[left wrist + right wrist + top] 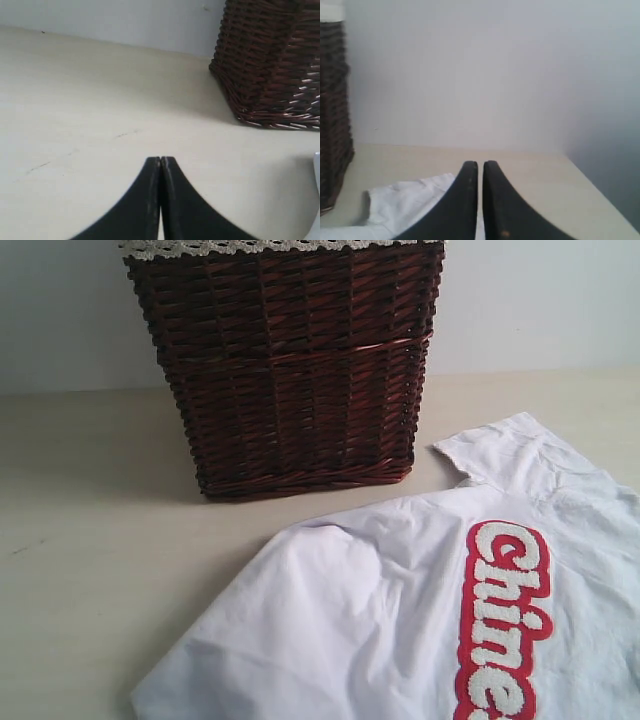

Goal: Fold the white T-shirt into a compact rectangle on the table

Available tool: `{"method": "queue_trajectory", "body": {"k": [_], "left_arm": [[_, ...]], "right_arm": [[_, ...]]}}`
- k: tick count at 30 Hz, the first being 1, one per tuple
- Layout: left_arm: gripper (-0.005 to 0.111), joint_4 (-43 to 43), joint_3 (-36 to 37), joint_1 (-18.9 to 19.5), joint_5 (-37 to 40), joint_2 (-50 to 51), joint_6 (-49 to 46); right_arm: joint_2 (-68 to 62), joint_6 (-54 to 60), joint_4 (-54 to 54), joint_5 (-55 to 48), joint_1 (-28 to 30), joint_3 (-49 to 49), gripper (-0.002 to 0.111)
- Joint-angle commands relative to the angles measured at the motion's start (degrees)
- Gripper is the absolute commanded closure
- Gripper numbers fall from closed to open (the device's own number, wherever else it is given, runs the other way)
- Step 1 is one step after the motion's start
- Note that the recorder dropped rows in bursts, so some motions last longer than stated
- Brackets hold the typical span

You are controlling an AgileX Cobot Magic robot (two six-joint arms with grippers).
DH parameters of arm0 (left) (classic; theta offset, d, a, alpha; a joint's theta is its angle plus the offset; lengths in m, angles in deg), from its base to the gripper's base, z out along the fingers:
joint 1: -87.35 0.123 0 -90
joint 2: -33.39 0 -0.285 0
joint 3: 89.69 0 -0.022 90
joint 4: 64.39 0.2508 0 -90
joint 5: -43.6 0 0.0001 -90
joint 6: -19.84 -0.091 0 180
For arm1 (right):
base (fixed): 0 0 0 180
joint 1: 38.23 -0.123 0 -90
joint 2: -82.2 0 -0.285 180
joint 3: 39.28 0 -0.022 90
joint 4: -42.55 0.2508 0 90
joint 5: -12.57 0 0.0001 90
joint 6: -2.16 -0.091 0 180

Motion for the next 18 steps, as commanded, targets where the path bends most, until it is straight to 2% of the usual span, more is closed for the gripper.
{"method": "queue_trajectory", "body": {"k": [1, 5, 7, 12, 18], "left_arm": [[0.105, -0.13, 0.18, -0.06, -0.24, -0.37, 0.04], [0.105, -0.13, 0.18, -0.06, -0.24, -0.37, 0.04], [0.105, -0.13, 0.18, -0.06, -0.24, -0.37, 0.04], [0.105, -0.13, 0.18, -0.06, -0.24, -0.37, 0.04], [0.105, 0.00, 0.18, -0.06, -0.24, -0.37, 0.04]], "right_arm": [[15.21, -24.27, -28.08, -12.19, -0.05, 2.63, 0.103], [26.95, -42.50, -31.61, -30.13, -0.05, 2.63, 0.103], [30.38, -41.97, -31.76, -37.99, -0.05, 2.63, 0.103], [33.99, -32.50, -32.89, -40.10, -0.05, 2.63, 0.103], [34.30, -33.13, -32.13, -40.10, -0.05, 2.63, 0.103]]}}
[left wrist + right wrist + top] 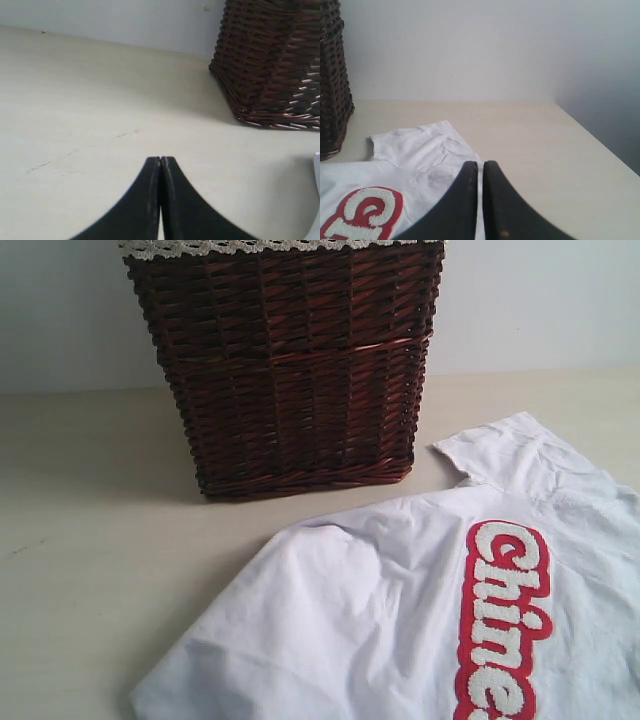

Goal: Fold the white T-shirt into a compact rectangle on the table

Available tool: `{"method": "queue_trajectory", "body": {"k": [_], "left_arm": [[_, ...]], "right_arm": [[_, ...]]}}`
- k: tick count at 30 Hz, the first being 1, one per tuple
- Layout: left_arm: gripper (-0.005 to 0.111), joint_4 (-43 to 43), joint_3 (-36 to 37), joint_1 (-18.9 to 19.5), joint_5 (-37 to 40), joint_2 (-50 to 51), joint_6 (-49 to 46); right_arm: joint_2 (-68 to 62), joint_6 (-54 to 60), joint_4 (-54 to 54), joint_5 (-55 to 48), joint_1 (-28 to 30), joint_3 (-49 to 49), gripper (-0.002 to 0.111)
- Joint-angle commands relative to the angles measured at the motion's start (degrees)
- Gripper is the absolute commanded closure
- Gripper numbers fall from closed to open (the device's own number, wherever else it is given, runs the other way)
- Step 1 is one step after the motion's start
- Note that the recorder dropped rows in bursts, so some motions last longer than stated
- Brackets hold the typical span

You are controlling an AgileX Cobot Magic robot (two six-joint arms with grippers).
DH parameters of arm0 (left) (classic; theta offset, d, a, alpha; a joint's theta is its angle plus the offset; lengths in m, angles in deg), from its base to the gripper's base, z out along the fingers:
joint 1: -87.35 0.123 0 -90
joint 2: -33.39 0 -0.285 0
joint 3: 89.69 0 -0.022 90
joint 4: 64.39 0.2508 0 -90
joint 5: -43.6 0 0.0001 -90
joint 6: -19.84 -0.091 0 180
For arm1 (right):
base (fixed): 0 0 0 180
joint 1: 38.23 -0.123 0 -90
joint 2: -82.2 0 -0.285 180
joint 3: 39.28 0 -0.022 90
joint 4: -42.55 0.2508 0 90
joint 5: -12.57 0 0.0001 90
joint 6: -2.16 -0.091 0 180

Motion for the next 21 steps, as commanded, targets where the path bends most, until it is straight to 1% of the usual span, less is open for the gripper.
{"method": "queue_trajectory", "body": {"k": [1, 9, 10, 11, 13, 15, 18, 21], "left_arm": [[0.105, 0.00, 0.18, -0.06, -0.24, -0.37, 0.04], [0.105, 0.00, 0.18, 0.18, -0.34, -0.37, 0.04], [0.105, 0.00, 0.18, 0.18, -1.18, 1.90, 0.30], [0.105, 0.00, 0.18, 0.18, -1.90, 4.85, 0.59], [0.105, 0.00, -2.72, 0.18, -3.46, 15.13, 0.59], [0.105, 0.61, -7.18, 0.18, -3.56, 26.37, 0.19], [0.105, 7.23, -14.30, 0.67, -3.56, 44.82, -0.87], [0.105, 8.10, -20.47, 0.67, -3.56, 57.80, -0.81]], "right_arm": [[0.31, 0.67, 0.05, -0.09, -0.05, 0.25, 0.103], [0.31, 0.67, 0.05, -0.09, -0.05, 0.25, 0.103], [0.31, 0.67, 0.05, -0.09, -0.05, 0.25, 0.103], [0.31, 0.67, 0.05, -0.09, -0.05, 0.25, 0.103], [0.31, 0.67, 0.05, -0.09, -0.05, 0.25, 0.103], [0.31, 0.67, 0.05, -0.09, -0.05, 0.25, 0.103], [0.31, 0.67, 0.05, -0.09, -0.05, 0.25, 0.103], [0.31, 0.67, 0.05, -0.09, -0.05, 0.25, 0.103]]}}
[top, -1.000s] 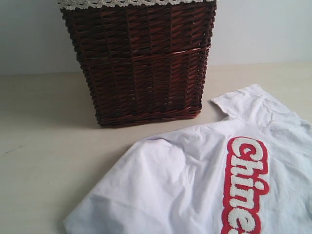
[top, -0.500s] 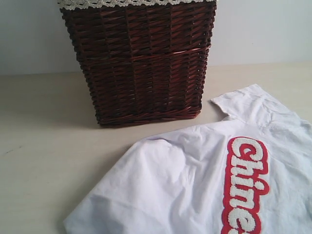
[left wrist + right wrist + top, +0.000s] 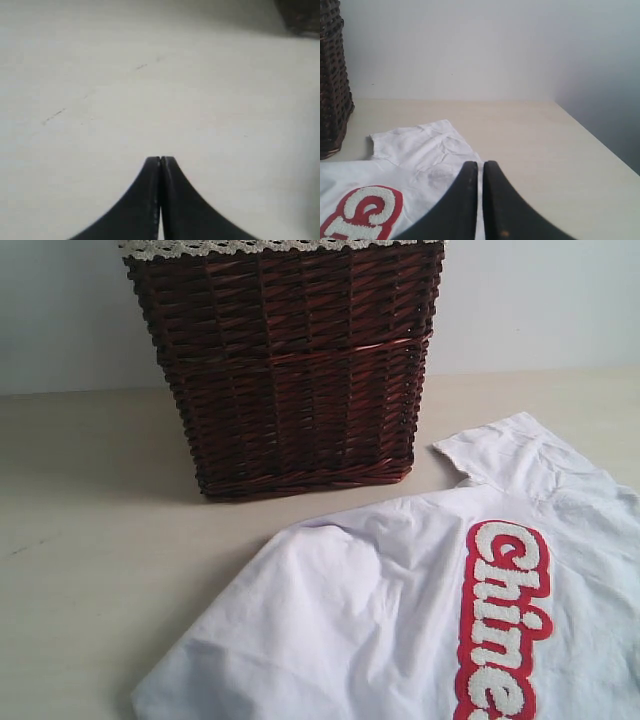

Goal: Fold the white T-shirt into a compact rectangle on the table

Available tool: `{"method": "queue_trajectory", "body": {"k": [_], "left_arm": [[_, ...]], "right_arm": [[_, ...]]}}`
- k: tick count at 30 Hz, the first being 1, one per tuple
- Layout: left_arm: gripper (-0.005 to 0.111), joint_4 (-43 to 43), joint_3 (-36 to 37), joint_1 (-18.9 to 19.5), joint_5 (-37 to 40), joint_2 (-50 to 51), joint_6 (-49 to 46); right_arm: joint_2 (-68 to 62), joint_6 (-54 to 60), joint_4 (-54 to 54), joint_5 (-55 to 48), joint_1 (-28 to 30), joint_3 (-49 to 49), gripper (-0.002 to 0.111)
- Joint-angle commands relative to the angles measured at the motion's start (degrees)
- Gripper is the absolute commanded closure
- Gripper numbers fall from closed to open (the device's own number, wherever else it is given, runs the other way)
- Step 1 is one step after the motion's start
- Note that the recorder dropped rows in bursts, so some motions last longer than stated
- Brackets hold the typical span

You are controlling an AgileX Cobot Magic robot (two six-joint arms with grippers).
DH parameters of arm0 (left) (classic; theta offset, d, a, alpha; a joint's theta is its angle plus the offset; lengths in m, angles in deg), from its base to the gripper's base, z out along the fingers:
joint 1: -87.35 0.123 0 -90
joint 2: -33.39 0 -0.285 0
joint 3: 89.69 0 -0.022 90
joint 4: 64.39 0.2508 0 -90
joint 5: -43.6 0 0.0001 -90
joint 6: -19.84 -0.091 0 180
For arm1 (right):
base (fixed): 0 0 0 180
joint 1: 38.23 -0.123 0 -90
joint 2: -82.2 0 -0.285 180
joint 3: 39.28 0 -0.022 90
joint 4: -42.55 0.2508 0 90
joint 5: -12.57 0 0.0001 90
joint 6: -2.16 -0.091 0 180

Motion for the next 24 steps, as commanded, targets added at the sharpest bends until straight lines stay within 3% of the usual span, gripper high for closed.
{"method": "queue_trajectory", "body": {"k": [1, 6, 11, 15, 20, 24], "left_arm": [[0.105, 2.69, -8.77, 0.30, -1.19, 18.88, -0.52], [0.105, 3.09, -15.71, 0.30, -0.95, 28.78, -0.60], [0.105, 3.09, -19.54, 0.30, -0.94, 29.47, -0.45], [0.105, 2.43, -19.70, 0.30, -10.21, 29.47, 2.49], [0.105, 8.29, -19.70, 0.30, -4.83, 33.84, 1.27], [0.105, 8.13, -19.70, 0.43, -2.68, 37.83, 1.27]], "right_arm": [[0.31, 0.54, -0.05, 0.14, -0.05, 0.25, 0.103], [0.31, 0.42, -0.05, 0.14, -0.05, 0.25, 0.103], [0.31, 0.42, -0.05, 0.14, -0.05, 0.25, 0.103], [0.31, 0.42, -0.05, 0.14, -0.05, 0.25, 0.103], [0.31, 0.42, -0.05, 0.14, -0.05, 0.25, 0.103], [0.31, 0.42, -0.05, 0.14, -0.05, 0.25, 0.103]]}}
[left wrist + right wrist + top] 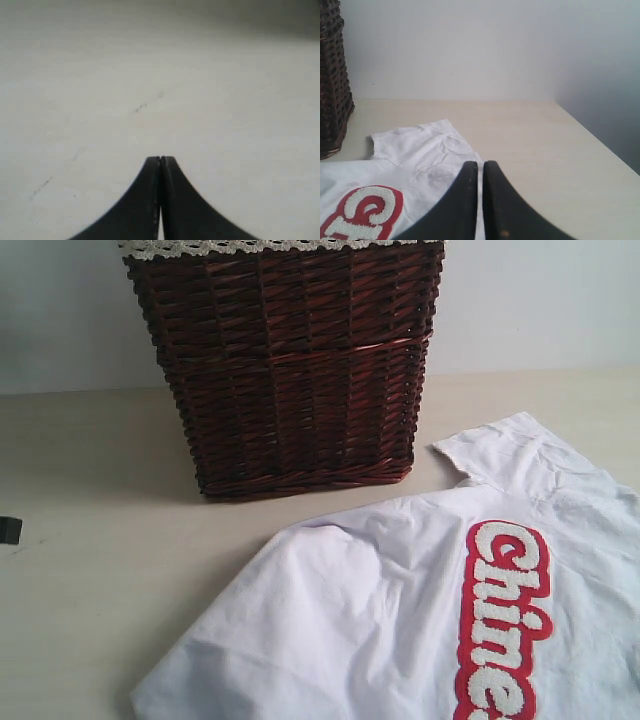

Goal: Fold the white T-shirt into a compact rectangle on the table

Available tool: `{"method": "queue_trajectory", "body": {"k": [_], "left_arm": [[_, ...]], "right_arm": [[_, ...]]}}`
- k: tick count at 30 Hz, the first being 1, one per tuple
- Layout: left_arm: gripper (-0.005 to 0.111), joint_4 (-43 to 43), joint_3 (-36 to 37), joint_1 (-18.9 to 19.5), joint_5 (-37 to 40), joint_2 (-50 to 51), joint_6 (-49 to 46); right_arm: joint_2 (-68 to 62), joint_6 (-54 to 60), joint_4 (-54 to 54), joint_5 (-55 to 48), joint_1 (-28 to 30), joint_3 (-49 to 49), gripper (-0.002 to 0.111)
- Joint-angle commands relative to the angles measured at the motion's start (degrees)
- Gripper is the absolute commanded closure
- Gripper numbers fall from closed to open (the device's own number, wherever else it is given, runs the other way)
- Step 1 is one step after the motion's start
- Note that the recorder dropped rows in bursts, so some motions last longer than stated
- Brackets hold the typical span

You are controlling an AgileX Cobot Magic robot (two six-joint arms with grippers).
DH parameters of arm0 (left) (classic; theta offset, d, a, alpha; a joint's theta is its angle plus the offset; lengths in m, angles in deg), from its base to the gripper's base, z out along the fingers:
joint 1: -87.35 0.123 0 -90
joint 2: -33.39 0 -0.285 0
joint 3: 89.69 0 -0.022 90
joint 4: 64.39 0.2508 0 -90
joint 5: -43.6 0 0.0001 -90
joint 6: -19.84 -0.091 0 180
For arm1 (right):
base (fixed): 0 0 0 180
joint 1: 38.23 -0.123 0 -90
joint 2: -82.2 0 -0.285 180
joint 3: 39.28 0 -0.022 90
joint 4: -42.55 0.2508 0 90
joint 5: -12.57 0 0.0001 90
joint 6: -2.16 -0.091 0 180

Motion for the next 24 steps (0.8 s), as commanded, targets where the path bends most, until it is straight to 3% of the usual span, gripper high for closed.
{"method": "queue_trajectory", "body": {"k": [1, 5, 8, 10, 11, 13, 15, 19, 21, 24], "left_arm": [[0.105, 0.80, -0.25, 0.28, 1.43, 3.70, -0.06], [0.105, 1.59, -0.35, 0.53, 1.43, 3.26, -0.68], [0.105, 1.73, -0.34, 2.82, 1.43, 3.44, -1.01], [0.105, 1.49, -0.34, 4.19, -2.28, 3.82, -0.59], [0.105, 1.60, -0.34, 4.93, -8.89, 3.82, -0.59], [0.106, 1.60, -1.05, 5.36, -13.88, 4.09, -0.59], [0.107, 2.16, -2.82, 3.40, -14.48, 5.66, -1.02], [0.107, 11.97, -3.14, -6.36, -15.41, 8.05, -15.18], [0.107, 11.98, -3.14, -9.42, -18.38, 8.25, -13.31], [0.107, 11.88, -3.14, -11.38, -19.36, 8.25, -1.33]], "right_arm": [[0.31, 0.42, -0.05, 0.14, -0.05, 0.25, 0.103], [0.31, 0.42, -0.05, 0.14, -0.05, 0.25, 0.103], [0.31, 0.42, -0.05, 0.14, -0.05, 0.25, 0.103], [0.31, 0.42, -0.05, 0.14, -0.05, 0.25, 0.103], [0.31, 0.42, -0.05, 0.14, -0.05, 0.25, 0.103], [0.31, 0.42, -0.05, 0.14, -0.05, 0.25, 0.103], [0.31, 0.42, -0.05, 0.14, -0.05, 0.25, 0.103], [0.31, 0.42, -0.05, 0.14, -0.05, 0.25, 0.103], [0.31, 0.42, -0.05, 0.14, -0.05, 0.25, 0.103], [0.31, 0.42, -0.05, 0.14, -0.05, 0.25, 0.103]]}}
